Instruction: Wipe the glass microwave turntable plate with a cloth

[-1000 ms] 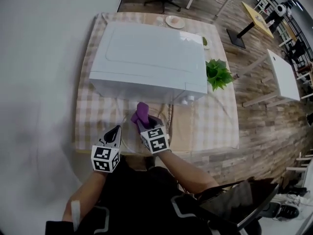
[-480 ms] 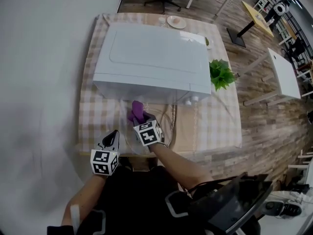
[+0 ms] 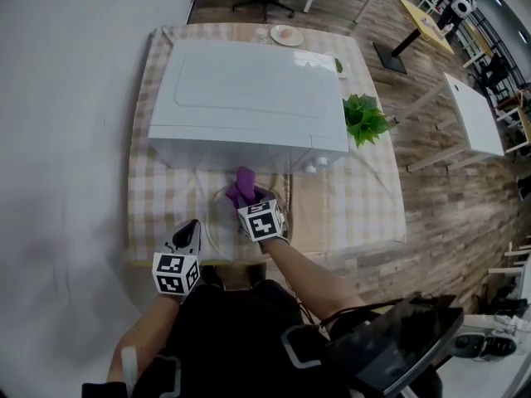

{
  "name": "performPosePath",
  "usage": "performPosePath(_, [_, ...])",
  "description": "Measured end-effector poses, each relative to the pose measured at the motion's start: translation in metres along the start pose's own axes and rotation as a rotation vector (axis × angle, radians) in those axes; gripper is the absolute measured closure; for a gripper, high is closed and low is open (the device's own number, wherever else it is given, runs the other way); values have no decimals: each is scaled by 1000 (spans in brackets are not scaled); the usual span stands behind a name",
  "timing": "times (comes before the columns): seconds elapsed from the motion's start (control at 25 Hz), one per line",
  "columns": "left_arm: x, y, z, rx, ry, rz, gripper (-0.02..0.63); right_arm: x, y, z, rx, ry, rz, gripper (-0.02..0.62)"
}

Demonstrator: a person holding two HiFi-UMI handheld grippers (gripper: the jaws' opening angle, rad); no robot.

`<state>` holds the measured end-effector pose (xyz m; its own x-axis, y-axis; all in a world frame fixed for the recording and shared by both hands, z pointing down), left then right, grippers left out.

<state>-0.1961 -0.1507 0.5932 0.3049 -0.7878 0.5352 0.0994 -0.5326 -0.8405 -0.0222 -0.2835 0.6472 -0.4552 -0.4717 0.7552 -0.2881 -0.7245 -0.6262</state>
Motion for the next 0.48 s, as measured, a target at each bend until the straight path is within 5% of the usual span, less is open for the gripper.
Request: performPosePath(0.48, [5, 8, 25, 73, -9, 19, 603, -26, -18, 54, 26, -94, 3, 465])
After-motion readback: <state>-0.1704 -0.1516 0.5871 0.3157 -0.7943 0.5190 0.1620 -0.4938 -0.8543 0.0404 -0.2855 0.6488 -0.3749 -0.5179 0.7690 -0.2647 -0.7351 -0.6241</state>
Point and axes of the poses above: the fingertips, and each gripper's own axes: x forward along the fingers, z to its right, y out of its top, the point moved 8 cm from there along -x, backward along the fingers, and after that the axes turned 10 degrees about x, right-handed, at the moved point
